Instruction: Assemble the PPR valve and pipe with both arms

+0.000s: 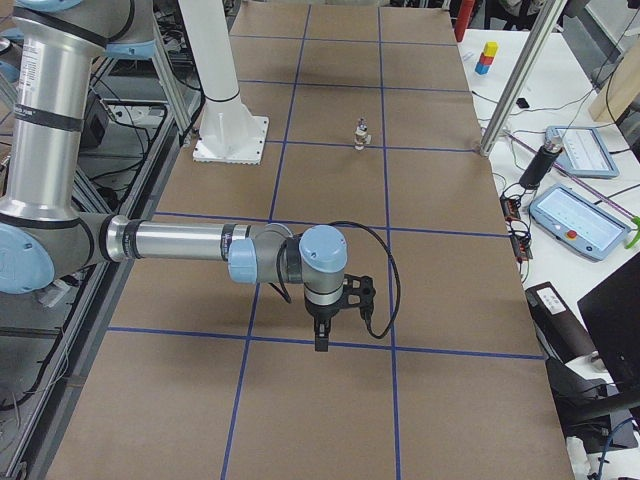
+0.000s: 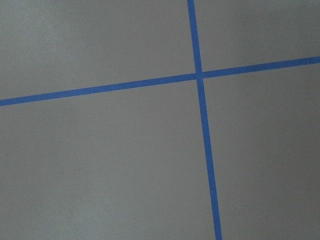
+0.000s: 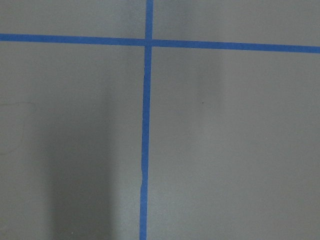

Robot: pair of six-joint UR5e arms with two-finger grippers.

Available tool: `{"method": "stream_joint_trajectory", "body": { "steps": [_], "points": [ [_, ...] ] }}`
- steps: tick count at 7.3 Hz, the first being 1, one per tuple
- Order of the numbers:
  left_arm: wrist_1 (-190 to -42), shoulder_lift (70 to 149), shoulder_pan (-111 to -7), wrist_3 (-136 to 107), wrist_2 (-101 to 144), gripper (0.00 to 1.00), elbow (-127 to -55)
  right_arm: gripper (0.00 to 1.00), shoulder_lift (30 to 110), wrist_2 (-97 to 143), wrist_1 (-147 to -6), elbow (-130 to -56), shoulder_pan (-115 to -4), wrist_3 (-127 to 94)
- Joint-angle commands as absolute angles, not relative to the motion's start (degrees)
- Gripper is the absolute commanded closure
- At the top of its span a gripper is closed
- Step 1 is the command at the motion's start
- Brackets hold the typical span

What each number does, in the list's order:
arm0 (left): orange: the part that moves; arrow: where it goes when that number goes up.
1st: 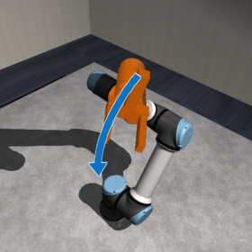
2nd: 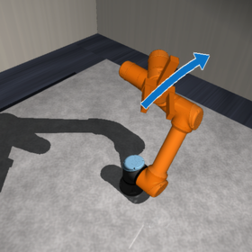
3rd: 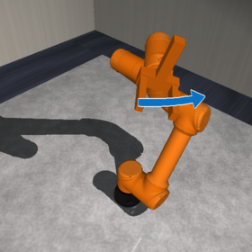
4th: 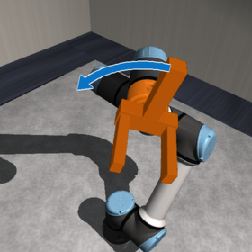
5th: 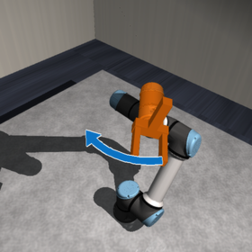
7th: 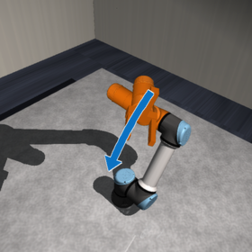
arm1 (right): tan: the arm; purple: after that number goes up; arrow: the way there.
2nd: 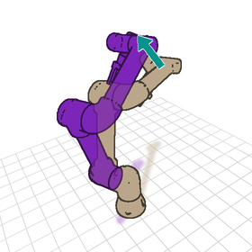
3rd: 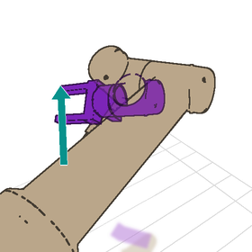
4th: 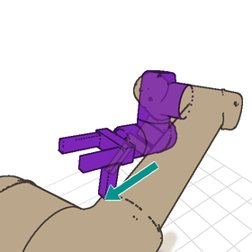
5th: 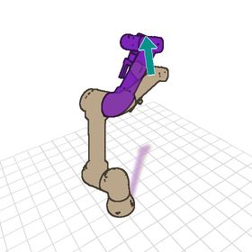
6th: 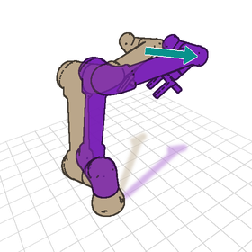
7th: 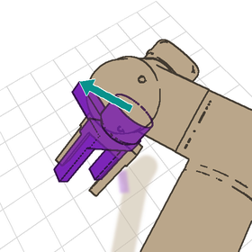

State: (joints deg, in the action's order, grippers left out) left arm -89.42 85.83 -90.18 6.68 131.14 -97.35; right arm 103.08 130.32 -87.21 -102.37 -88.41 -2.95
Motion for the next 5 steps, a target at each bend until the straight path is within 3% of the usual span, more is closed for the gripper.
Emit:
{"method": "stream_joint_trajectory", "body": {
  "steps": [1, 5],
  "points": [
    [-90.0, 85.7, -90.2, 6.7, 131.1, 0.00, -97.4, 0.00, 102.6, 130.3, -87.2, -100.6, -88.7, -3.2],
    [-90.0, 85.7, -90.2, 6.7, 131.1, 0.00, -97.4, 0.00, 102.4, 130.3, -87.2, -100.5, -89.2, -3.3]
  ]
}}
